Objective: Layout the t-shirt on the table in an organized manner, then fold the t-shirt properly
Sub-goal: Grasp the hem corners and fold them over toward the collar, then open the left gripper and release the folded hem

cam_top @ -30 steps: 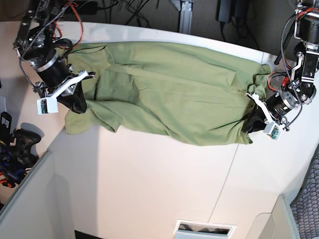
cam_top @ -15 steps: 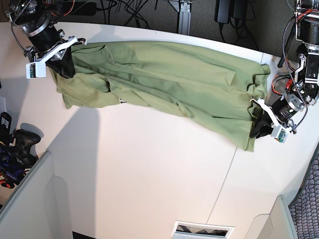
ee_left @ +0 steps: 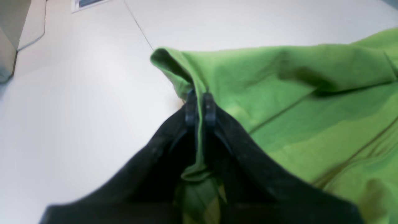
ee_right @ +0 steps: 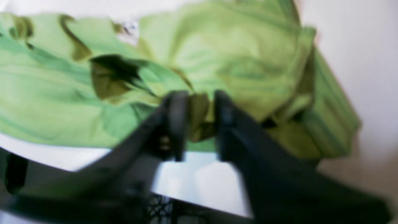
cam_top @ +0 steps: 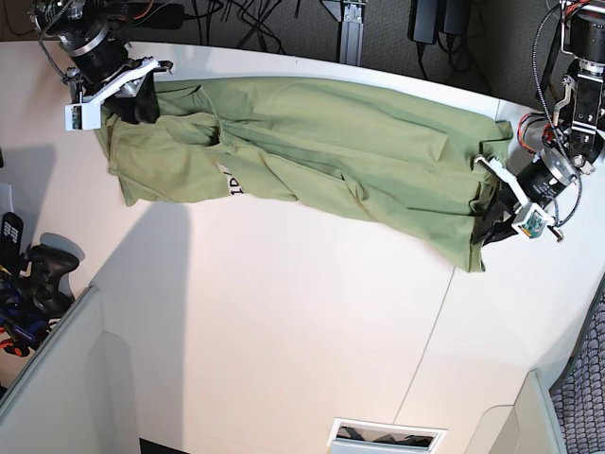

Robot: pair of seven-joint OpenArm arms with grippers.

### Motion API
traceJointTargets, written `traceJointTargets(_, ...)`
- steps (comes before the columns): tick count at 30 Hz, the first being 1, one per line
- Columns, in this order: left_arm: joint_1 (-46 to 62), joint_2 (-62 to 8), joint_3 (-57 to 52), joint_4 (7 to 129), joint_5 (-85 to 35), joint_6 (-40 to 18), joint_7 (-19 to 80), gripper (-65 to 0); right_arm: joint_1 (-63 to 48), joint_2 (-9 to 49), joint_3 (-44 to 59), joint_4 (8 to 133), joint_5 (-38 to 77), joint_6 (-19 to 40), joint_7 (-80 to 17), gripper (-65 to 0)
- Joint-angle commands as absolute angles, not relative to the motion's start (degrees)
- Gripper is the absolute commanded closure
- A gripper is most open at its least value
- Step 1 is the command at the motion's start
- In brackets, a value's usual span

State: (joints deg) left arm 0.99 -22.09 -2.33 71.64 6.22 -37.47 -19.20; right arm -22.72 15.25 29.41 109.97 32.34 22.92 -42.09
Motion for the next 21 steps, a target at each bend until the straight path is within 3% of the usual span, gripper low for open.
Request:
traceJointTargets(1, 0.4, -22.9, -2.8, 73.4, 7.0, -35.8, -22.4, 0.0, -22.5, 16.0, 29.9, 110.5, 33.0, 23.2, -40.2, -28.4)
traceJointTargets(8, 4.5, -22.9, -2.8, 80.3, 13.4, -29.1, -23.4, 0.0, -20.3, 16.0, 29.9, 110.3, 32.8, 23.2, -39.0, -29.5)
traceJointTargets(21, 12.4, -24.8, -2.8, 92.4, 18.1, -26.2, -23.3, 0.0, -17.5, 16.0, 29.9, 110.3, 31.5, 23.1, -38.0, -29.5)
